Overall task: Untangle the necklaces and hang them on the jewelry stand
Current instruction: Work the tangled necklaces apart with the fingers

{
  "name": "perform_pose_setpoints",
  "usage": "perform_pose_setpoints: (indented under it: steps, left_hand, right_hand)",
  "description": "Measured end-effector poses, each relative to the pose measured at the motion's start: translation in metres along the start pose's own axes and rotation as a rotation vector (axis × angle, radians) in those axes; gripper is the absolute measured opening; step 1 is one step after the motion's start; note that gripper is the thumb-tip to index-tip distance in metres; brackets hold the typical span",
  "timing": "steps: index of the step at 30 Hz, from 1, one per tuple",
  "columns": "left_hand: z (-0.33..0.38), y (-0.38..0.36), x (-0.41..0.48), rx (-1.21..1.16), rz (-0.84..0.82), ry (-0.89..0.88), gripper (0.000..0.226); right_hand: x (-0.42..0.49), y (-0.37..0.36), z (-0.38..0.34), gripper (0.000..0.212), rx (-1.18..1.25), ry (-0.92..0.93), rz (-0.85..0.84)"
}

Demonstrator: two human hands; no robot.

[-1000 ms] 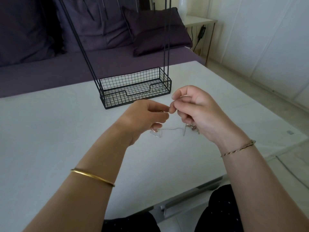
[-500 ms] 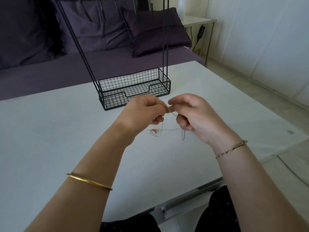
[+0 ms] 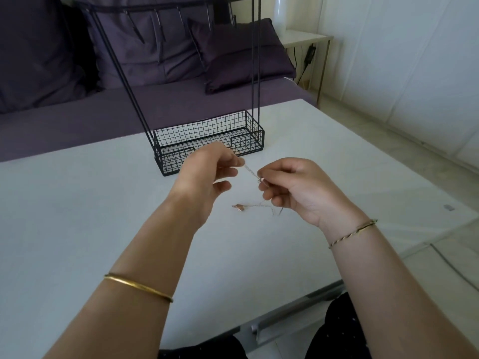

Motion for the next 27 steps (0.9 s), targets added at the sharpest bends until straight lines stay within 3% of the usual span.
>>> perform_pose_setpoints:
  steps: [4, 7, 11, 16, 21, 27]
  left_hand:
    - [-0.002, -0.001, -0.001, -0.303, -0.056, 0.085, 0.024]
    - [-0.004, 0.001, -0.001, -0.349, -0.036, 0.126, 0.022]
    - [-0.006, 0.004, 0.002, -0.246, -0.007, 0.118, 0.028]
    - [-0.005, 0.006, 0.004, 0.153, -0.052, 0.009, 0.008]
    - [-0.003, 0.0, -0.001, 0.501, -0.109, -0.12, 0.019]
    - [-0.008, -0.003, -0.002, 0.413, -0.186, -0.051, 0.017]
  right_hand:
    - [0.002, 0.002, -0.001, 0.012, 0.047, 0.038, 0.035]
    - [0.002, 0.003, -0.005, 0.014, 0.112, 0.102, 0.058]
    - [0.002, 0.005, -0.008, 0.014, 0.166, 0.137, 0.064]
    - [0.001, 0.008, -0.01, 0.014, 0.142, 0.167, 0.07]
    - [0.001, 0.007, -0.011, 0.013, 0.094, 0.172, 0.049]
    - [-0.002, 0.006, -0.015, 0.011, 0.046, 0.199, -0.029]
Point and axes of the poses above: each hand's wrist, its own x-axis towards the middle knuckle, its own y-axis out of the back of the hand, z = x × y, the point moved 5 cm from there along x, towards the middle knuckle
